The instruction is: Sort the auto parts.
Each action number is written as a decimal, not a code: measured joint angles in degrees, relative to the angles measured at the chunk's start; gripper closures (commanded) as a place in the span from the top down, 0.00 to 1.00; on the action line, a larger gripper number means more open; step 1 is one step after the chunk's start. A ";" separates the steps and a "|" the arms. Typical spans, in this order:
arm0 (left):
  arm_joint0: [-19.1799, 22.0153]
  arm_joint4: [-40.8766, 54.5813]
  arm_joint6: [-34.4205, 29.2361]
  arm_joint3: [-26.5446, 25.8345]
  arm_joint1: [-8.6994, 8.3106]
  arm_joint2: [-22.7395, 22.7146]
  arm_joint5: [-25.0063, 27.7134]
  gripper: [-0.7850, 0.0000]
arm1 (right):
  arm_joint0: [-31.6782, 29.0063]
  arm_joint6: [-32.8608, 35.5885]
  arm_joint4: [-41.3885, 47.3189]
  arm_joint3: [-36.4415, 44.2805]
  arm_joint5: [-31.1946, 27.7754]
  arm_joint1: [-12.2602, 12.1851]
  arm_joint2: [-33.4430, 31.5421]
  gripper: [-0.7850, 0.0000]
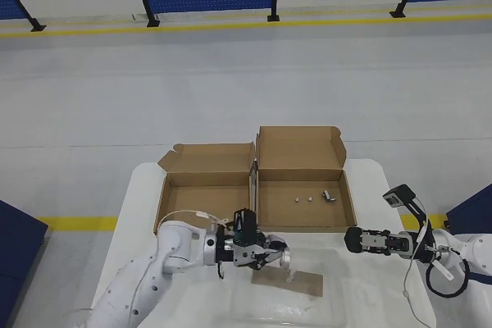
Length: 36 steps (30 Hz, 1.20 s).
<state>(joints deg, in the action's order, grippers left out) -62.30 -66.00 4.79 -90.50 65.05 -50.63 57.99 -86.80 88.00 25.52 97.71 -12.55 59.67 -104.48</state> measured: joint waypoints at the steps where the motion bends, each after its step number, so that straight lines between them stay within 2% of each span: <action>1: 0.11 -1.50 3.92 0.60 -0.50 0.50 0.00 0.00 | 0.00 0.00 0.00 0.00 0.00 0.00 0.00 1.00; 3: 0.85 -5.78 12.07 2.62 -1.45 1.68 0.00 0.00 | 0.00 0.00 0.00 0.00 0.00 0.00 0.00 1.00; 5: 1.01 -7.11 15.94 3.02 -1.57 1.87 0.01 0.00 | 0.00 0.00 0.00 0.00 0.00 0.00 0.00 1.00; 10: 0.97 -6.14 13.44 2.90 -1.52 1.81 0.01 0.00 | 0.00 0.00 0.00 0.00 0.00 0.00 0.00 1.00; 15: 0.11 -3.69 15.98 3.23 -1.58 0.88 -0.16 0.00 | 0.00 0.00 0.00 0.00 0.00 0.00 0.00 1.00; 18: -0.54 -2.46 25.43 4.76 -2.12 0.42 0.02 0.00 | 0.00 0.00 0.00 0.00 0.00 0.00 0.00 1.00; 21: 0.04 -5.73 36.87 6.61 -3.01 1.56 0.01 0.00 | 0.00 0.00 0.00 0.00 0.00 0.00 0.00 1.00; 23: 0.61 -6.72 42.31 7.04 -3.51 2.10 0.01 0.00 | 0.00 0.00 0.00 0.00 0.00 0.00 0.00 1.00; 28: 0.87 0.67 41.47 4.98 -4.23 1.31 0.01 0.00 | 0.00 0.00 0.00 0.00 0.00 0.00 0.00 1.00; 36: 0.92 0.77 41.53 4.95 -4.29 1.15 0.01 0.00 | 0.00 0.00 0.00 0.00 0.00 0.00 0.00 1.00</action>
<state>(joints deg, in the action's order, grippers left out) -61.38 -65.23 46.31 -85.55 60.76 -49.48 58.00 -86.80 88.00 25.52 97.71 -12.55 59.67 -104.48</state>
